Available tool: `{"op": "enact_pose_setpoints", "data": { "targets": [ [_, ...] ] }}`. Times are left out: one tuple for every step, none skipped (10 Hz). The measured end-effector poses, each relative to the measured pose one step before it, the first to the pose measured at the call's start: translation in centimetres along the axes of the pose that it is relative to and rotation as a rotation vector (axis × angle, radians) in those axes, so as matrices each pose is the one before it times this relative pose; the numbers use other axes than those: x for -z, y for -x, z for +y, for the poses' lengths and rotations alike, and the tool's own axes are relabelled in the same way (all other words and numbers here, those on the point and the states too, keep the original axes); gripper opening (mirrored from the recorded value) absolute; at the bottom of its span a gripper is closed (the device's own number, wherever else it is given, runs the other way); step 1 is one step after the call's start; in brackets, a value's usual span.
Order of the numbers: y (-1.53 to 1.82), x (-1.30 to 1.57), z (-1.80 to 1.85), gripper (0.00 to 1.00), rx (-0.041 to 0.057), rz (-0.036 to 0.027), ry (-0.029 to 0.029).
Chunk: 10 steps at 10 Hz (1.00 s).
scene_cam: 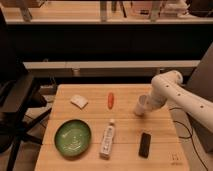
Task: Pick up the ceramic cup
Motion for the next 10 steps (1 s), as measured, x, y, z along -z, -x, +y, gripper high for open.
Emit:
{"op": "enact_pose_setpoints", "data": {
  "targets": [
    [-0.154,0.236,0.156,0.00,0.00274,0.00166,0.00284],
    [-0.096,-0.035,0.082,0.00,0.00388,0.00077,0.00267],
    [-0.065,0.067,0.003,0.00,0.00420,0.00170,-0.00028],
    [-0.041,0.119,-0.022,0.00,0.00398,0.00313,-0.00050],
    [0.021,0.193,-0.049,0.00,0.00778,0.00421,0.00065],
    [0.037,0.203,-0.066,0.00,0.00559,0.00264,-0.00052],
    [-0.002,0.107,-0.030,0.00,0.00180,0.00104,-0.00026],
    [-0.054,0.122,-0.003,0.00,0.00461,0.00226,-0.00022],
    [0.002,0.030,0.026,0.00,0.00568,0.00114,0.00140],
    [-0.020,0.084,0.029,0.00,0.00605,0.00246,0.00249]
  ]
}}
